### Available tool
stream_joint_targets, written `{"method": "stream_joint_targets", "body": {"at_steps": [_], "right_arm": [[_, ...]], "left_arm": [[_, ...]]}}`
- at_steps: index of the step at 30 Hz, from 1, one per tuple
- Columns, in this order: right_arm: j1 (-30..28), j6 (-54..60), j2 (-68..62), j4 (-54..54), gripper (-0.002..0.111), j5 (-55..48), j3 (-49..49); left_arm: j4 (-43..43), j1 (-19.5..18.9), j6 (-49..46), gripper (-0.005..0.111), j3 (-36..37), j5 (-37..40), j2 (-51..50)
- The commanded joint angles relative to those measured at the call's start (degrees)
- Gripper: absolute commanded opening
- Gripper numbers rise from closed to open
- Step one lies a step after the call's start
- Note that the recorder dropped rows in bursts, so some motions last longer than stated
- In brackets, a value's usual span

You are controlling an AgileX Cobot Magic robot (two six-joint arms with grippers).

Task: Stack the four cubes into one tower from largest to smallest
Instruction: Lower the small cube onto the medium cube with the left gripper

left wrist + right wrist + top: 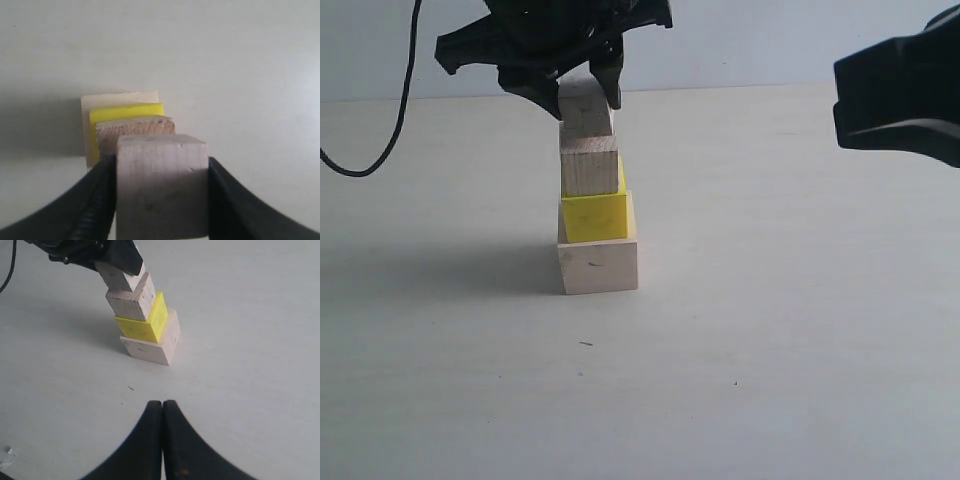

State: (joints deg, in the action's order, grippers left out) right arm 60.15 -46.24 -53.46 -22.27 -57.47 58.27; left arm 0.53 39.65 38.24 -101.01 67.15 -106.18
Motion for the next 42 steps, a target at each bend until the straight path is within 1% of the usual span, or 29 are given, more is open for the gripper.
{"method": "stream_joint_targets", "body": {"at_steps": [1, 6, 11, 19, 25, 42], "right_arm": [[0.19, -0.16, 0.06, -0.83, 0.0, 0.38, -0.21], [0.19, -0.16, 0.06, -0.83, 0.0, 0.38, -0.21], [0.19, -0.16, 0.06, -1.06, 0.0, 0.38, -0.21], [0.19, -0.02, 0.06, -1.35, 0.0, 0.38, -0.21], [0.19, 0.24, 0.06, -1.36, 0.0, 0.28, -0.21], [0.19, 1.26, 0.06, -1.36, 0.0, 0.38, -0.21]], "left_arm": [[0.89, 0.42, 0.86, 0.0, -0.47, 0.46, 0.17], [3.85, 0.42, 3.21, 0.0, -0.47, 2.52, 0.17], [3.76, 0.85, 4.18, 0.0, -0.47, 2.76, 0.17], [3.76, 3.14, 5.44, 0.0, -0.47, -0.07, 0.17], [6.46, 3.27, 7.77, 0.0, -0.47, 0.31, 0.17], [8.09, 3.27, 9.79, 0.0, -0.47, 2.51, 0.17]]}}
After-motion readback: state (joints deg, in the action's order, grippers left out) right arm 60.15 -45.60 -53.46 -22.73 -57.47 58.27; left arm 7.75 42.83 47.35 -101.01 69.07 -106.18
